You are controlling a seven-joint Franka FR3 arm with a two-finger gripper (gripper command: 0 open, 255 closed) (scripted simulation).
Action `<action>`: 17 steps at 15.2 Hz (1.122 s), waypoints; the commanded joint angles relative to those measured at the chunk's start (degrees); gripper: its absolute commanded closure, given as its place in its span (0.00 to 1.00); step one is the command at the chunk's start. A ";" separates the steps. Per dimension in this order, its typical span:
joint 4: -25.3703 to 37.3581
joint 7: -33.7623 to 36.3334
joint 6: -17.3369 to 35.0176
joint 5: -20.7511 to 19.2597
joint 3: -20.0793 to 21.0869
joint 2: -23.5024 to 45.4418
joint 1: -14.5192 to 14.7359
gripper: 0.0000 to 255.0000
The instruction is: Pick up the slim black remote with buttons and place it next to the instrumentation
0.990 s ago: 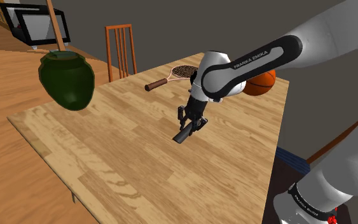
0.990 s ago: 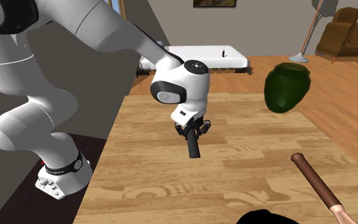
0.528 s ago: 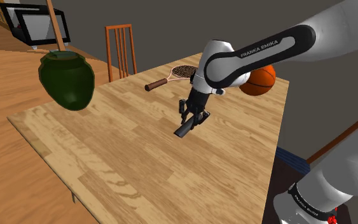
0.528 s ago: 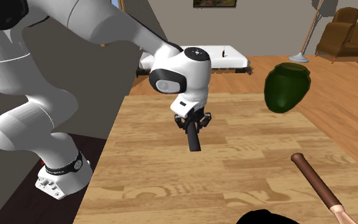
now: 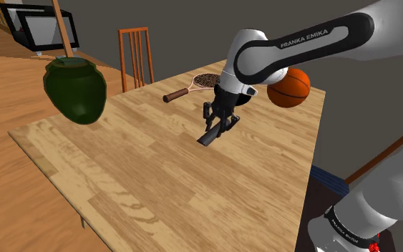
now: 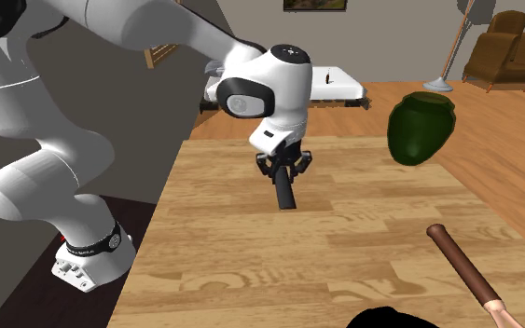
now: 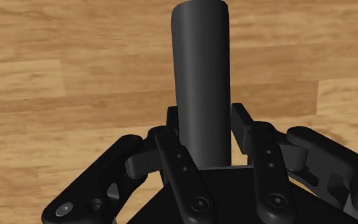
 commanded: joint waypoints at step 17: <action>32.82 2.00 -11.23 -12.21 -3.51 23.58 -1.71 1.00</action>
